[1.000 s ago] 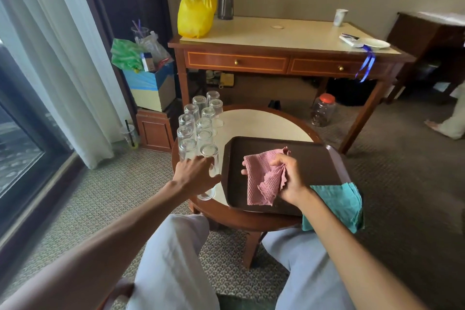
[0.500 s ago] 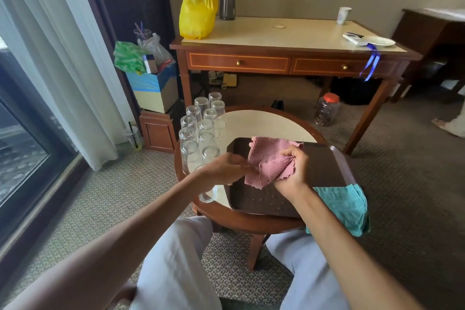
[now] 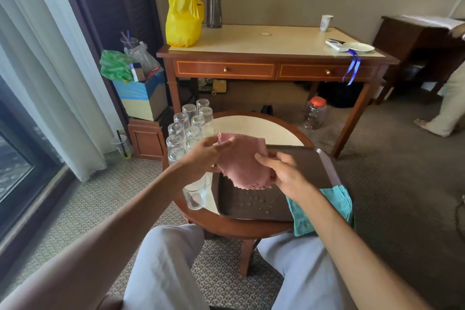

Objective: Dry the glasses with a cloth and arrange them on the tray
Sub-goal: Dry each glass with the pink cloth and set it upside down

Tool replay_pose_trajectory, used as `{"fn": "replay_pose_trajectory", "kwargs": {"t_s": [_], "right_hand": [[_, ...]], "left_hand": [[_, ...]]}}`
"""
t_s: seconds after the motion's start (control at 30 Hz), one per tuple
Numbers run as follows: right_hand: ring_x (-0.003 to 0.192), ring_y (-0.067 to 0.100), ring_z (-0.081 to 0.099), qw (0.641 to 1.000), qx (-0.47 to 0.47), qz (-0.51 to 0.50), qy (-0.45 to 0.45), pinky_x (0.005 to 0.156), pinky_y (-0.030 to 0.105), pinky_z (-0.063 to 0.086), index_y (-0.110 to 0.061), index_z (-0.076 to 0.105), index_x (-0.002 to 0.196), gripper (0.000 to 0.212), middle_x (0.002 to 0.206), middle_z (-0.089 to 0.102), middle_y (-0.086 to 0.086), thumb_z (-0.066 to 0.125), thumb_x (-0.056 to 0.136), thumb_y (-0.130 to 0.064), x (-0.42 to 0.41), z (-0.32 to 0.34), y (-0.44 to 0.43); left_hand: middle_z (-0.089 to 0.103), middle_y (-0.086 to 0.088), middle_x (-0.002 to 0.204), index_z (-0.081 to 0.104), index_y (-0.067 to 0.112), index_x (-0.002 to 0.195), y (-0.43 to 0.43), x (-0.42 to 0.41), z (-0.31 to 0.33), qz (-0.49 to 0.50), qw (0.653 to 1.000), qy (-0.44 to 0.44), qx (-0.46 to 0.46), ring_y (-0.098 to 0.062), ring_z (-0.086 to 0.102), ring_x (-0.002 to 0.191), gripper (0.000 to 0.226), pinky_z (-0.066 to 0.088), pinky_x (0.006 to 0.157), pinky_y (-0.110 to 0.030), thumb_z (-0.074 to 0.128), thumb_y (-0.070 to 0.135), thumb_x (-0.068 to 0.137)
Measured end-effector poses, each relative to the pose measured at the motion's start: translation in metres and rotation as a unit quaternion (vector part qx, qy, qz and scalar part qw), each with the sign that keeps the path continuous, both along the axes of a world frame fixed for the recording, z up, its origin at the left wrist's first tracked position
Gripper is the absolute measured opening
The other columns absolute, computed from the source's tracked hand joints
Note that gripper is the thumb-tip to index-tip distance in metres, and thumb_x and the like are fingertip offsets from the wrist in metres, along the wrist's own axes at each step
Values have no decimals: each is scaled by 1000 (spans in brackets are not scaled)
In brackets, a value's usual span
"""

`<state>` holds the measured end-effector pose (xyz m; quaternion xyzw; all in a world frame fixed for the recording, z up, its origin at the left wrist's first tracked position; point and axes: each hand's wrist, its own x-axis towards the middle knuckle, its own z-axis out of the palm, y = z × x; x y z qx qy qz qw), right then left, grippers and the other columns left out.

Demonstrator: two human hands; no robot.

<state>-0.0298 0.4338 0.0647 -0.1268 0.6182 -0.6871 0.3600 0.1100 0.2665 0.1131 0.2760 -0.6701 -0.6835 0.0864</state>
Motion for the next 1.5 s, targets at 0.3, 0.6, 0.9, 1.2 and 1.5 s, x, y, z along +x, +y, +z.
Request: {"fn": "replay_pose_trajectory", "kwargs": {"t_s": [0.3, 0.6, 0.9, 1.2, 1.5], "right_hand": [[109, 15, 66, 979, 40, -9, 202, 81, 31, 55, -39, 60, 109, 36, 116, 72, 0, 82, 82, -27, 0, -10, -1], [112, 15, 64, 910, 129, 96, 381, 92, 35, 57, -28, 65, 125, 63, 117, 70, -7, 91, 70, -14, -7, -9, 5], [75, 5, 59, 876, 178, 137, 427, 68, 21, 48, -20, 68, 91, 20, 81, 63, -8, 74, 89, -39, -8, 11, 16], [110, 25, 57, 985, -86, 42, -147, 86, 35, 49, -12, 61, 124, 46, 117, 64, 10, 74, 85, -33, 17, 21, 6], [118, 29, 55, 966, -191, -56, -163, 90, 39, 55, -11, 54, 133, 51, 127, 57, 14, 70, 88, -31, 21, 34, -15]], "left_hand": [[55, -16, 128, 45, 27, 140, 5, -1, -3, 38, 997, -52, 43, -32, 63, 115, 76, 60, 86, -49, 88, 14, 78], [65, 7, 86, 75, 14, 118, 25, -1, -1, -63, 915, -78, -392, -10, 63, 75, 53, 41, 49, -8, 91, 6, 68], [59, -5, 102, 78, 17, 111, 14, -3, 0, -113, 828, -135, -533, -24, 51, 103, 25, 43, 81, -33, 71, 34, 94], [72, -13, 103, 69, 6, 107, 21, 5, 3, -101, 994, 28, -5, -24, 73, 95, 10, 61, 91, -40, 64, 8, 98], [75, 3, 95, 72, 20, 101, -4, 20, 11, -65, 926, -11, -372, -17, 74, 85, 20, 61, 72, -27, 83, 23, 85]]}}
